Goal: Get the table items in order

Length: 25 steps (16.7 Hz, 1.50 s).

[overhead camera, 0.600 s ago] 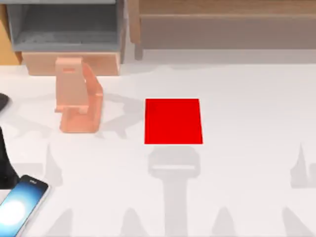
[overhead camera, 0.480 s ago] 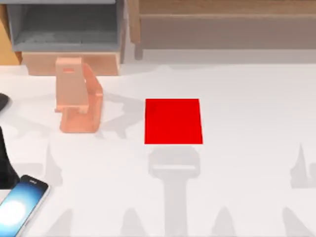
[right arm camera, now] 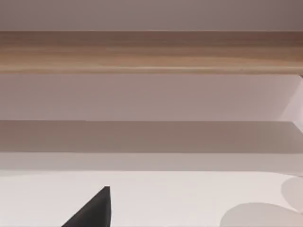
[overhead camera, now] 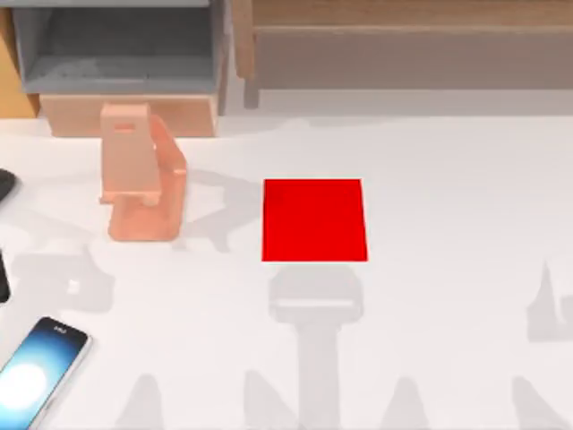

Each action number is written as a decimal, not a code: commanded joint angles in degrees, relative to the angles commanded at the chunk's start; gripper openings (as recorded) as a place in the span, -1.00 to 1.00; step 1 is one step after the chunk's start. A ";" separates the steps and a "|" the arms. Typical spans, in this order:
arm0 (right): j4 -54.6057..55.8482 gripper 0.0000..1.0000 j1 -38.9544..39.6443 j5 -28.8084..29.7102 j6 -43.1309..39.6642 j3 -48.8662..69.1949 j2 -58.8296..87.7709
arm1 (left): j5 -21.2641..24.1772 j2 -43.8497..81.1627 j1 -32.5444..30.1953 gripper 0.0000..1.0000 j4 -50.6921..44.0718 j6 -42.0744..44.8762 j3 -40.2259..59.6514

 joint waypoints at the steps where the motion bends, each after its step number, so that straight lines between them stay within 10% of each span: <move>1: 0.00 1.00 0.00 0.00 0.00 0.00 0.00 | 0.01 5.15 0.39 1.00 -3.13 1.40 4.80; 16: 0.00 1.00 0.00 0.00 0.00 0.00 0.00 | 0.21 96.06 6.93 1.00 -54.86 24.39 88.10; 25: 0.00 1.00 0.00 0.00 0.00 0.00 0.00 | 0.26 114.17 8.26 1.00 -65.42 29.08 104.39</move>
